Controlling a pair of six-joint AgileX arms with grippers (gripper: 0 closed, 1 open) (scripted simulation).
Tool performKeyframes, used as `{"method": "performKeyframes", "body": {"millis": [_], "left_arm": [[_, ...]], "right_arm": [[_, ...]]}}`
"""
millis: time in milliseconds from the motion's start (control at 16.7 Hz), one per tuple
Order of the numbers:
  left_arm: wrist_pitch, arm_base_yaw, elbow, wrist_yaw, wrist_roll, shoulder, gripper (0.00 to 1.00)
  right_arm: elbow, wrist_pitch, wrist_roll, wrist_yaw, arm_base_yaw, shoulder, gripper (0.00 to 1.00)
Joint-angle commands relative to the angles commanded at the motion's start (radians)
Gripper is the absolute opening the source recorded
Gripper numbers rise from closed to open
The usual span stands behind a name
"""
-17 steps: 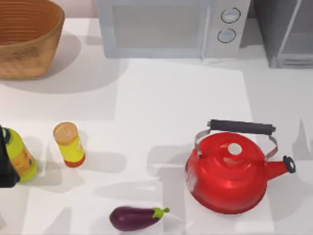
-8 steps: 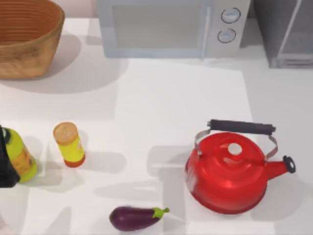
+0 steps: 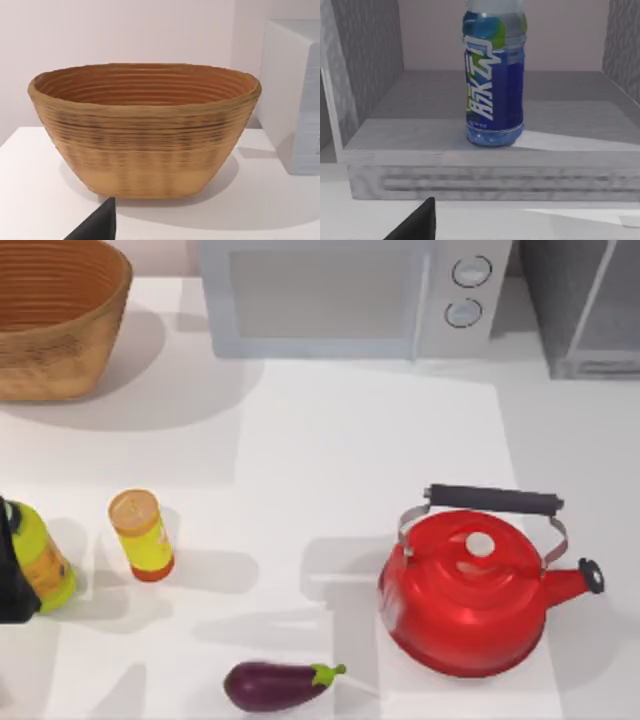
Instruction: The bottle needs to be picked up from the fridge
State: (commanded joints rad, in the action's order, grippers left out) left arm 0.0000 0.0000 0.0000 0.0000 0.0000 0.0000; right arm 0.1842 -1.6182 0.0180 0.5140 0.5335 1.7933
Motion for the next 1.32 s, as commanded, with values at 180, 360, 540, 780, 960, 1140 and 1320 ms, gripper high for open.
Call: {"method": "performKeyframes", "body": {"millis": [180, 360, 540, 780, 960, 1140, 1320], "left_arm": [[0.0, 0.0, 0.0, 0.0, 0.0, 0.0, 1.0], [0.0, 0.0, 0.0, 0.0, 0.0, 0.0, 1.0], [0.0, 0.0, 0.0, 0.0, 0.0, 0.0, 1.0], [0.0, 0.0, 0.0, 0.0, 0.0, 0.0, 1.0], [0.0, 0.0, 0.0, 0.0, 0.0, 0.0, 1.0], [0.0, 0.0, 0.0, 0.0, 0.0, 0.0, 1.0], [0.0, 0.0, 0.0, 0.0, 0.0, 0.0, 1.0]], "right_arm": [[0.0, 0.0, 0.0, 0.0, 0.0, 0.0, 1.0], [0.011, 0.009, -0.001, -0.009, -0.014, 0.004, 1.0], [0.112, 0.051, -0.006, -0.056, -0.066, 0.057, 1.0], [0.378, 0.174, -0.013, -0.165, -0.167, 0.19, 1.0], [0.568, 0.274, -0.016, -0.253, -0.245, 0.279, 1.0], [0.67, 0.342, -0.019, -0.316, -0.301, 0.329, 1.0], [0.686, 0.354, -0.02, -0.327, -0.311, 0.337, 1.0]]}}
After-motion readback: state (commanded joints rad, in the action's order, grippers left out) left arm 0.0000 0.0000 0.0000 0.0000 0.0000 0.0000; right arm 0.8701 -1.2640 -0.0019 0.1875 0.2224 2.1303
